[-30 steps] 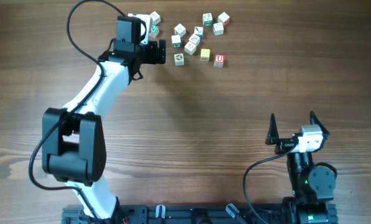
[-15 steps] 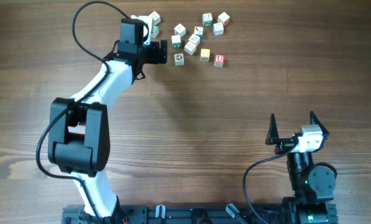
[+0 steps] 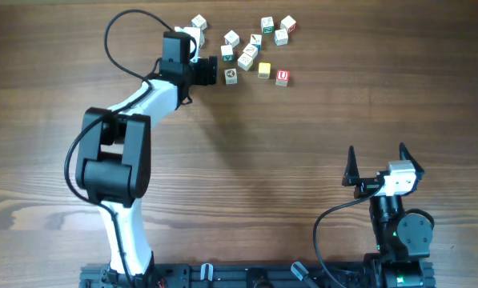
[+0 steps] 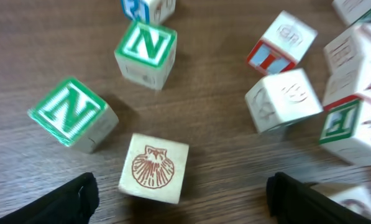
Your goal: Form a horizontal line
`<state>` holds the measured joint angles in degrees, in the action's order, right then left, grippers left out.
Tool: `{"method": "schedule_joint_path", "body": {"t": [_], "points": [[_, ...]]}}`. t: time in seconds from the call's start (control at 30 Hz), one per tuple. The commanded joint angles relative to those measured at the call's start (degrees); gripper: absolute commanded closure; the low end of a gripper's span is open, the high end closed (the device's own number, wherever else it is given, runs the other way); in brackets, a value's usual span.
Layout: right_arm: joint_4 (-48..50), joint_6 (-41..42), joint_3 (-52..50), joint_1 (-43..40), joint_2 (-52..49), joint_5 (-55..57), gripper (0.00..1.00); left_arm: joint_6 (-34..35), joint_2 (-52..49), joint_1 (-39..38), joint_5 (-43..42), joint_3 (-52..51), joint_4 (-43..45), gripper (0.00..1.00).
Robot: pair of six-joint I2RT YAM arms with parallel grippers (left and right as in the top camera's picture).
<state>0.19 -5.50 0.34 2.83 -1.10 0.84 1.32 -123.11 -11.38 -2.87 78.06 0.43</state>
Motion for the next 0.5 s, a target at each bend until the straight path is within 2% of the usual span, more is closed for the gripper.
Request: {"method": "schedule_joint_path", "body": {"t": [0.0,0.2,0.37,0.47], "points": [[0.2,-0.5,0.0,0.2,0.5,-0.9,0.00,-0.9,-1.1,-0.1,-0.5,0.7,1.8,0.13],[0.2,-0.5,0.0,0.2,0.5,-0.9,0.00,-0.9,-3.1,-0.1,-0.5,0.7,4.9,0.15],[0.2,-0.5,0.0,0.2,0.5,-0.9,0.00,-0.9,-3.5,-0.1,-0.5,0.7,6.1,0.22],[0.2,-0.5,0.0,0.2,0.5,-0.9,0.00,-0.9,-3.5,-0.1,-0.5,0.7,7.1,0.21]]}}
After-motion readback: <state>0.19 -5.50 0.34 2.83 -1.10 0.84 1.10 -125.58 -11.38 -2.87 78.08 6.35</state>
